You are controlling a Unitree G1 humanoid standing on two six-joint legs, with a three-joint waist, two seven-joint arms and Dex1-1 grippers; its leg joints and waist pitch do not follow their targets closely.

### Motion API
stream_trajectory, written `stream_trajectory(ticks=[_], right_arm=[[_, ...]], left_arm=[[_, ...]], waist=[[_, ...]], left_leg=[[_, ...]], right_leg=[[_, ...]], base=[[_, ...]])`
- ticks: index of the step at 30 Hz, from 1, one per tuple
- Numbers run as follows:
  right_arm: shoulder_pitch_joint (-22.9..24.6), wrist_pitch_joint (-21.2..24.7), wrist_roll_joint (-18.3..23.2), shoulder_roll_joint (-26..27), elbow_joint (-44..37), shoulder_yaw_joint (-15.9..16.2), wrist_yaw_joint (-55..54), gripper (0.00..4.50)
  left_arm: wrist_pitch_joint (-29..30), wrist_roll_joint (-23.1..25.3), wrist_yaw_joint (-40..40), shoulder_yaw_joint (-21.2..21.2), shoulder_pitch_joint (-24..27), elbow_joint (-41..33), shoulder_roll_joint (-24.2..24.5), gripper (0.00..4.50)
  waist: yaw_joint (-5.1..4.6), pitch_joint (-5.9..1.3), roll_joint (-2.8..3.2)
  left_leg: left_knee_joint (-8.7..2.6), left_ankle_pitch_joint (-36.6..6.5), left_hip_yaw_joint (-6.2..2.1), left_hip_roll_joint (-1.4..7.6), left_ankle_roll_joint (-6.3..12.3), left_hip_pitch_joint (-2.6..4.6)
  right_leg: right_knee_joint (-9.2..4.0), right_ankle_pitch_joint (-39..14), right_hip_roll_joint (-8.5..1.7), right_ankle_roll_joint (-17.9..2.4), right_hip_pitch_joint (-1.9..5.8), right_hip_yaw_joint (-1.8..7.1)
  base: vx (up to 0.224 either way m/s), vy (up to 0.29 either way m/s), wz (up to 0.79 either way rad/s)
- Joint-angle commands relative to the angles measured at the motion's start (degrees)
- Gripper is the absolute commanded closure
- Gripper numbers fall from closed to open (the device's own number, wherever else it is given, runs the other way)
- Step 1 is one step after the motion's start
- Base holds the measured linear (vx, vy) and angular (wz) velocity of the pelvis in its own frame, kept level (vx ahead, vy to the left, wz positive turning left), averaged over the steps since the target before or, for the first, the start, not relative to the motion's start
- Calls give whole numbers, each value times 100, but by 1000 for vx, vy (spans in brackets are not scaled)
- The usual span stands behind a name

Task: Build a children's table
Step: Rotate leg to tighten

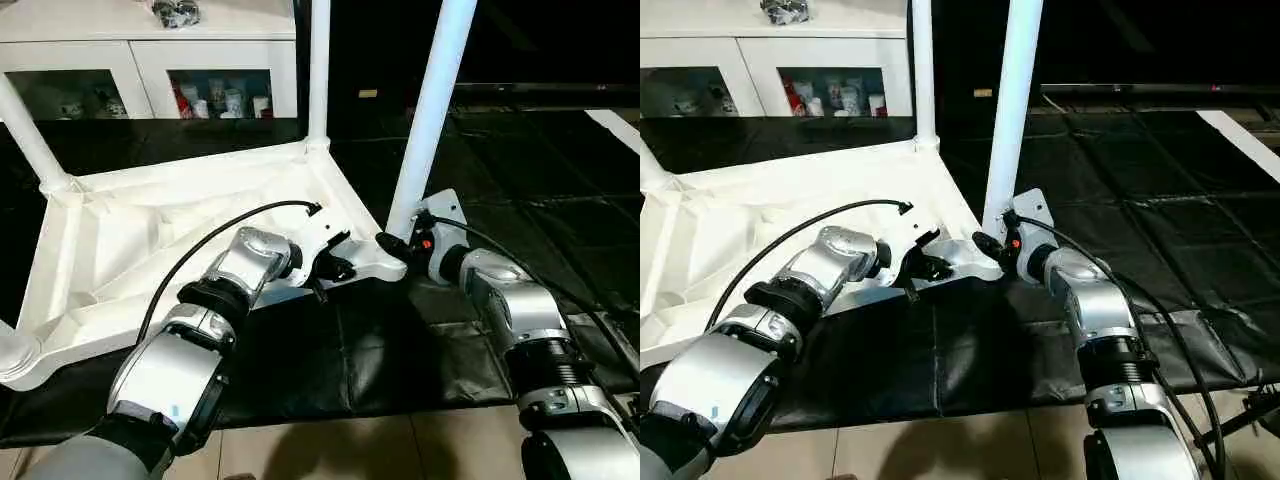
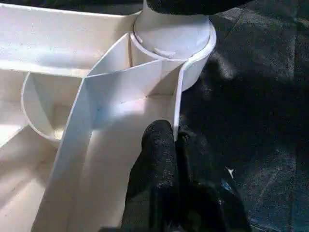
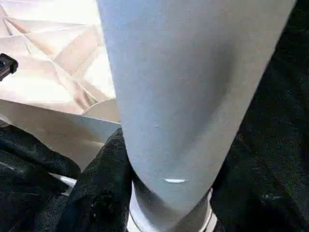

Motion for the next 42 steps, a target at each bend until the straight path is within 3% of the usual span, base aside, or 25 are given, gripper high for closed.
stream_trajectory(ticks=[1, 5, 9, 12, 16, 21, 30, 31, 42], right_arm=[[43, 126, 202, 569, -31, 560, 372, 189], [147, 94, 187, 502, -132, 580, 483, 150], [285, -124, 263, 216, -209, 581, 946, 106], [434, -223, 424, -252, -380, 576, 1706, 93], [482, -247, 582, -630, -477, 531, 2325, 60], [514, -251, 702, -1150, -570, 580, 3196, 19], [432, -401, 850, -1583, -402, 747, 4256, 19], [412, -395, 920, -1585, -370, 792, 4456, 47], [321, -538, 933, -1475, -174, 1008, 4820, 133]], left_arm=[[-151, -148, 287, 61, -232, -210, -406, 450], [-274, -61, 106, -26, -162, -231, -302, 450], [-364, -11, -215, -105, -80, -283, -103, 450], [-661, 46, -816, -243, 11, -368, 160, 450], [-902, 49, -1350, -335, 66, -385, 342, 450], [-1224, 66, -1982, -477, 116, -426, 553, 450], [-1612, 97, -3199, -784, 252, -648, 935, 450], [-1678, 100, -3394, -834, 279, -683, 998, 450], [-1768, 73, -3787, -960, 375, -878, 1110, 450]], waist=[[13, -387, -53], [8, -390, -53], [17, -407, -51], [32, -426, -55], [54, -433, -25], [110, -414, -22], [260, -429, -49], [275, -429, -39], [290, -434, -35]], left_leg=[[-362, -860, -28, 95, 376, -9], [-368, -862, -33, 107, 366, -5], [-359, -774, -31, 112, 420, -12], [-344, -597, -30, 126, 569, -39], [-323, -520, -18, 148, 681, -30], [-324, -764, -6, 151, 634, -16], [-329, -680, -6, 184, 565, 2], [-331, -686, -12, 185, 563, -1], [-335, -667, -14, 189, 466, -2]], right_leg=[[-520, -1660, -415, -950, 361, 293], [-518, -1672, -417, -931, 359, 301], [-485, -1351, -430, -1021, 383, 310], [-429, -884, -421, -1164, 415, 309], [-387, -486, -422, -1383, 402, 302], [-427, -853, -425, -1333, 403, 301], [-389, -809, -441, -1339, 377, 315], [-389, -828, -444, -1330, 373, 310], [-382, -901, -445, -1315, 364, 305]], base=[[0, 0, 0], [0, 0, 0], [0, 0, 0], [0, 0, 0], [0, 0, 0], [0, 0, 0], [0, 0, 0], [0, 0, 0], [0, 0, 0]])
